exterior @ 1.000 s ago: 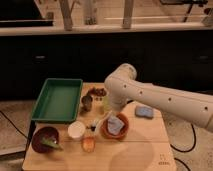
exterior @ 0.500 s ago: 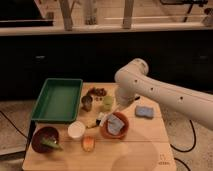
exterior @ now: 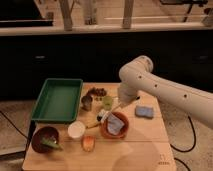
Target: Place brush in plastic cup
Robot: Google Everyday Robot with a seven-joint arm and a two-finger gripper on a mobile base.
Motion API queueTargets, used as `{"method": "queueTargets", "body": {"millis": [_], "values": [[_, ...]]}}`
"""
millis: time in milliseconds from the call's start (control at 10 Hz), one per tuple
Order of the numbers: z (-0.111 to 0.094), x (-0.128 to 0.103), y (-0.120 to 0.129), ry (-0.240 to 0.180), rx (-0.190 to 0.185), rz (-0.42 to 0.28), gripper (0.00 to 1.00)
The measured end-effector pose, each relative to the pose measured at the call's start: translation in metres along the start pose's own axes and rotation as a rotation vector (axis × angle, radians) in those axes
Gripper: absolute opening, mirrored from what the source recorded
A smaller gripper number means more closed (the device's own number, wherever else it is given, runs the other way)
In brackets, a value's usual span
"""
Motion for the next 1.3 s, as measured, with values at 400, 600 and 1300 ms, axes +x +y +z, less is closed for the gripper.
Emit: {"method": "queueTargets", "body": {"millis": [400, 600, 1300], "values": [[-0.003, 0.009, -0.008, -0.015, -0.002, -0.011, 0.04], [-0.002, 0.009, -0.017, -0.026, -0.011, -0.039, 0.04], [0.004, 0.006, -0.046, -0.051, -0.052, -0.115, 0.04]]}}
